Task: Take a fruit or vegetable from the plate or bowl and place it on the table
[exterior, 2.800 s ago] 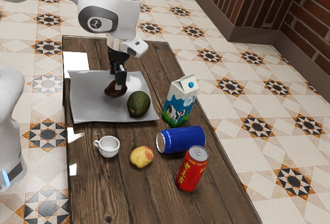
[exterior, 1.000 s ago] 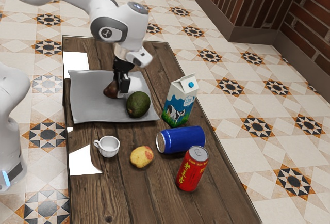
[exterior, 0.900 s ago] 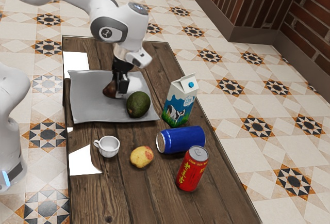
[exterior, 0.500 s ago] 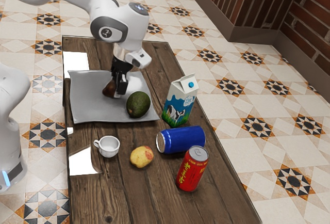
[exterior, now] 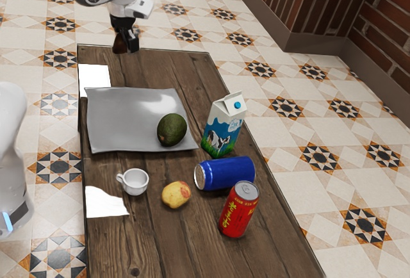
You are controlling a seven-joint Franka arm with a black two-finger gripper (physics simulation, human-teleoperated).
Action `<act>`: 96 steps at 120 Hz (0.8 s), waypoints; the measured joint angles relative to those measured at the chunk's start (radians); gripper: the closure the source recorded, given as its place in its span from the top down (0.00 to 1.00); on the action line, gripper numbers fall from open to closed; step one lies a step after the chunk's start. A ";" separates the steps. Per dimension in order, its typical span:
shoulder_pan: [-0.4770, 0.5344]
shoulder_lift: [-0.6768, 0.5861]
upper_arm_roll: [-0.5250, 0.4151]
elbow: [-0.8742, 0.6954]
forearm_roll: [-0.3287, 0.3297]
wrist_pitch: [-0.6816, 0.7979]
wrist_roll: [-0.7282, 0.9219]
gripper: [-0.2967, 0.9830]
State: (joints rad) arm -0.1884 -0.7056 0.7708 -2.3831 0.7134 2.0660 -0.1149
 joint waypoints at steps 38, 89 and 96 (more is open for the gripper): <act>-0.140 0.005 0.233 -0.031 0.183 0.211 -0.007 0.52; -0.210 0.010 0.199 -0.008 0.272 0.309 -0.004 0.71; -0.084 0.012 -0.022 0.010 0.243 0.249 -0.002 0.72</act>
State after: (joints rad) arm -0.2720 -0.6934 0.7487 -2.3728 0.9566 2.3151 -0.1165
